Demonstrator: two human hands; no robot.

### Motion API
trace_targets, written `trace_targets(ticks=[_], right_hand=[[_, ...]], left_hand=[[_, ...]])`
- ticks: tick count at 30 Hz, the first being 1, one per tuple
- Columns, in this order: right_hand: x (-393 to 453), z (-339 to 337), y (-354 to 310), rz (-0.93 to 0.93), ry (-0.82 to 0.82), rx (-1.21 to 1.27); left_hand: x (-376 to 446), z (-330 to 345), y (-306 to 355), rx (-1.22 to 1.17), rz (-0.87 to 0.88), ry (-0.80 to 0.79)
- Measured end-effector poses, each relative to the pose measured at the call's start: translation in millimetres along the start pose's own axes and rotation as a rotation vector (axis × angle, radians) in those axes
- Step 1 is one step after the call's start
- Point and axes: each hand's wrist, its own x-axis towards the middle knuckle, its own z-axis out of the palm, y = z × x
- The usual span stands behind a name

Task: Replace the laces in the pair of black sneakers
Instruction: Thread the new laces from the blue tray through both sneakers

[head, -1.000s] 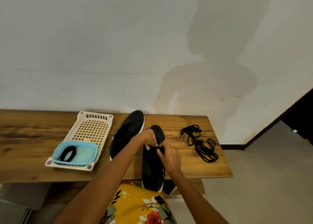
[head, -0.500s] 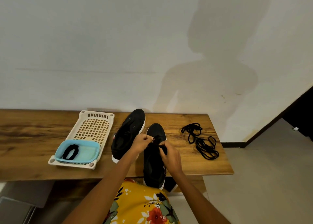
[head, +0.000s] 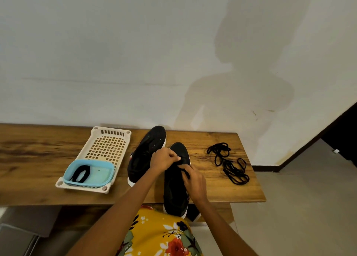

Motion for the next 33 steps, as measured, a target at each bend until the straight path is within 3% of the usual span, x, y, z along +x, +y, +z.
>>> trace_targets(ticks=[9,11,15,18,23,27,33], right_hand=[[-2,-11,4,-0.025,-0.076,0.104],[-6,-16,3,0.059,0.025,0.149],[-16,-21,8,0.406,0.251,0.319],[-20,-15,16,0.479,0.093,0.346],[-15,-17,0,0.342,-0.104,0.506],[-10,-15,-1,0.304,-0.093,0.466],[-6,-10,0,0.364,-0.107,0.458]], left_hand=[[-23,12,-5,-0.176,-0.07,0.182],[-34,13,-14,-0.166,-0.073,0.143],[-43,14,-24,-0.212,-0.077,0.062],[-43,15,-21,-0.231,-0.051,-0.023],[-42,9,-12,-0.116,0.042,-0.088],[-42,10,-12,-0.036,0.071,-0.004],[-41,15,-9,-0.203,0.06,0.042]])
